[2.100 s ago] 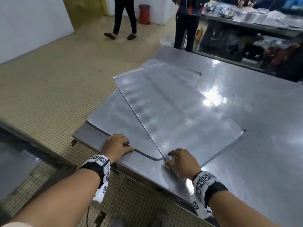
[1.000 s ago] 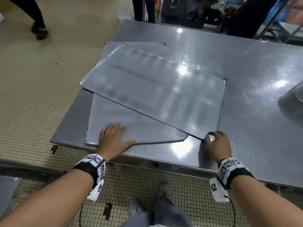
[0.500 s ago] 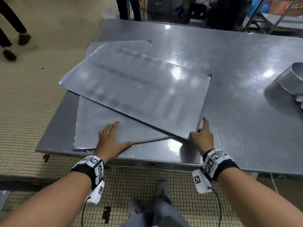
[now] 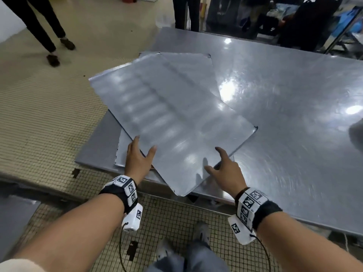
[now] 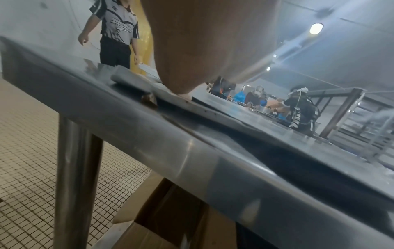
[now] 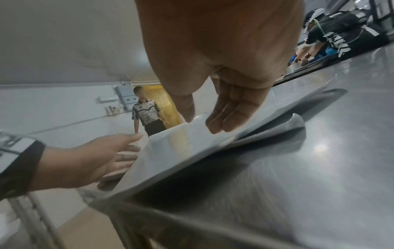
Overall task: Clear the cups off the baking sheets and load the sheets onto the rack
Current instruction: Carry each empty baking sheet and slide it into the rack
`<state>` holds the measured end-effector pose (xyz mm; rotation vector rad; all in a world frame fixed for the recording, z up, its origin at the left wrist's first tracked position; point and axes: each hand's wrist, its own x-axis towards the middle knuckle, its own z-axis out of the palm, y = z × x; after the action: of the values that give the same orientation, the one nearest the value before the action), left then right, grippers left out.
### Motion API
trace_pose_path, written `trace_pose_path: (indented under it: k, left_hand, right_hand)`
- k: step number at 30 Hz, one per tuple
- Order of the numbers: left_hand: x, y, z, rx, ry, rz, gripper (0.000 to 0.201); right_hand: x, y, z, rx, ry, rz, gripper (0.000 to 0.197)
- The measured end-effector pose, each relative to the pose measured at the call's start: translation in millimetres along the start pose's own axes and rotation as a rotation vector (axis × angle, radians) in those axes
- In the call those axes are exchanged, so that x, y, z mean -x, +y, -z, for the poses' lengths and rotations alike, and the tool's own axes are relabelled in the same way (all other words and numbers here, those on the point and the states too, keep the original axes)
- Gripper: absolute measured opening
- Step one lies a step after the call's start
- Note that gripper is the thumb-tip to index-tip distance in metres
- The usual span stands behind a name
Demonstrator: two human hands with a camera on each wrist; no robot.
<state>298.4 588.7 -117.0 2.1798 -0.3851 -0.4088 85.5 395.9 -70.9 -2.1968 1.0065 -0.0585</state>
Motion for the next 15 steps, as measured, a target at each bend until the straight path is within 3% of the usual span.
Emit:
trace_pose_path:
  k: [8, 15]
  left_hand:
    - [-22.6, -7.5, 27.6, 0.086, 0.007, 0.158, 0.080]
    - [-56.5, 6.1, 31.0, 0.106, 0.091, 0.245, 0.071]
  right_hand:
    - [-62.0, -15.2, 25.1, 0.077, 0.041, 0.015, 0.063]
    - [-150.5, -36.2, 57.8, 0.037, 0.003, 0.060, 0.061]
